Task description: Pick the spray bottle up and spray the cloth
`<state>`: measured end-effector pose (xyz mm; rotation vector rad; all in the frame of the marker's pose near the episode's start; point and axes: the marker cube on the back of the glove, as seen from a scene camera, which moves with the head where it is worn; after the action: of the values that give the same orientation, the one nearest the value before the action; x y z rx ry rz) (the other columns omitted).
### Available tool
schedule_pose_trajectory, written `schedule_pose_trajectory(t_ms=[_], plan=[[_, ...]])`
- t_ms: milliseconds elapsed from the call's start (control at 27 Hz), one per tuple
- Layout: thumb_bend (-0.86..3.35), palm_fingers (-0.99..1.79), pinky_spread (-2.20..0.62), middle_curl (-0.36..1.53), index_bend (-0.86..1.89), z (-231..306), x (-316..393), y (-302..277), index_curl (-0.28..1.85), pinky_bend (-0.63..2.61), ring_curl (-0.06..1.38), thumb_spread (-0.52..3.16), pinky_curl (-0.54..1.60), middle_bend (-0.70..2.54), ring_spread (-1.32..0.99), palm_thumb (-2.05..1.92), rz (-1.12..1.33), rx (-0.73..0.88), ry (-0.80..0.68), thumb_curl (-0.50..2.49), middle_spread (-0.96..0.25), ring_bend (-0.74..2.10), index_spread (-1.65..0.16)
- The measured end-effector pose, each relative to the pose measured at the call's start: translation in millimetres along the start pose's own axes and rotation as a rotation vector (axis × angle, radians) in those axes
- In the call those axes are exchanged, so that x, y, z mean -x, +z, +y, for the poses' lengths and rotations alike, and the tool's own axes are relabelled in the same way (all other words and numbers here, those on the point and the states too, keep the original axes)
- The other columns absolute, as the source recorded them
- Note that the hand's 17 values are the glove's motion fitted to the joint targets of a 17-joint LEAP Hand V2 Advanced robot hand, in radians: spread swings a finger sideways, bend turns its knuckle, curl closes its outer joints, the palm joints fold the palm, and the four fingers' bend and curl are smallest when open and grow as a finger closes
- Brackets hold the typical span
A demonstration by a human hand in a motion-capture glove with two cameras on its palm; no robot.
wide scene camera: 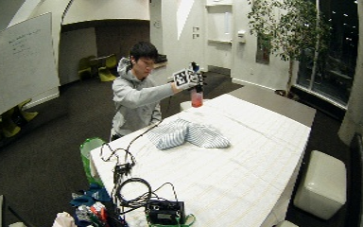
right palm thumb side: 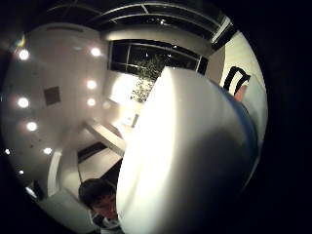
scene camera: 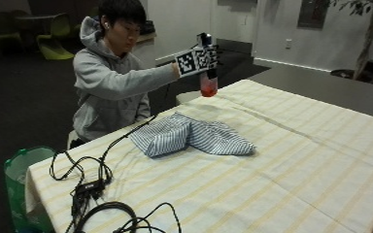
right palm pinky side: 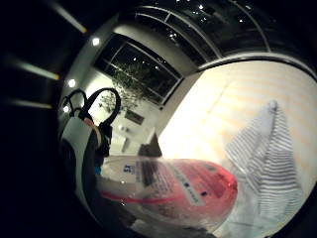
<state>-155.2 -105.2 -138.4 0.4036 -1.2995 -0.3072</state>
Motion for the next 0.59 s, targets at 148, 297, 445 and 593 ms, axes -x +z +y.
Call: schedule_pose_trajectory(t_ms=[148,297,445,593], plan=[[-0.03,1.36,-0.29,0.51,0.37,7.5,-28.5,44.9,0.55,0.4,0.46,0.01,0.4,0.64,-0.19,1.02,-0.096,-0.017,0.033,0.72,-0.09,0.63,-0.22],[-0.04,1.34,-0.29,0.5,0.35,22.7,-60.3,86.5,0.54,0.41,0.46,0.02,0.4,0.61,-0.17,1.02,-0.126,0.04,0.066,0.72,-0.1,0.62,-0.21],[-0.04,1.34,-0.29,0.49,0.33,59.8,-92.7,110.9,0.54,0.42,0.45,0.04,0.39,0.59,-0.17,1.02,-0.064,0.294,0.081,0.73,-0.1,0.6,-0.21],[-0.05,1.34,-0.29,0.49,0.31,93.7,-114.5,125.6,0.53,0.42,0.45,0.06,0.4,0.58,-0.16,1.0,0.012,0.522,0.073,0.72,-0.11,0.59,-0.21]])
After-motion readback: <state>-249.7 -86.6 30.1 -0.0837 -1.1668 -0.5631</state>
